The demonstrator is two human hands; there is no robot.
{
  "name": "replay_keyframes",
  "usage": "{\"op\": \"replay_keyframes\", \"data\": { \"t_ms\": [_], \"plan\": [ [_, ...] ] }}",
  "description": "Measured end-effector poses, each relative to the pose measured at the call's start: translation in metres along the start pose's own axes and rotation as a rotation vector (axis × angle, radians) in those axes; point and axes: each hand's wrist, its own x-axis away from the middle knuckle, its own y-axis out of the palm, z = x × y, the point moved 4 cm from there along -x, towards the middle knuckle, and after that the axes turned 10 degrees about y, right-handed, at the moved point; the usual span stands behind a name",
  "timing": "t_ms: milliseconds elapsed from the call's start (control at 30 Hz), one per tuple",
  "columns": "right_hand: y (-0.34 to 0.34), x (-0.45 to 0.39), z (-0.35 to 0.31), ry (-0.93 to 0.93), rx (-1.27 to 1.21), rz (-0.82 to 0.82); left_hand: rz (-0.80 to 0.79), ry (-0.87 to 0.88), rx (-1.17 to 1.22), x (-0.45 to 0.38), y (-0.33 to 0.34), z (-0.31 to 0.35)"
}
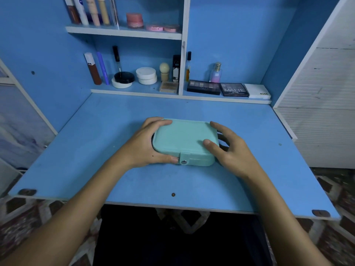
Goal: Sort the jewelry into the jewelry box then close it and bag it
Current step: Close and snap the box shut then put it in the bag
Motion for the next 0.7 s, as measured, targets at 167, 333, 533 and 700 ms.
{"op": "replay_keyframes", "data": {
  "t_ms": [167,333,533,700],
  "plan": [
    [-0.002,0.009,0.001,-0.018,0.062,0.081,0.043,-0.054,0.132,0.010,-0.003,0.004],
    [-0.002,0.015,0.002,-0.026,0.075,0.118,0.102,-0.089,0.155,0.013,-0.001,0.004],
    [-0.004,0.012,-0.003,-0.034,0.110,0.104,0.062,-0.082,0.160,0.004,-0.005,0.008],
    [-0.013,-0.002,-0.020,-0.065,0.062,0.136,0.070,-0.031,0.117,-0.015,-0.015,0.014]
  ]
}}
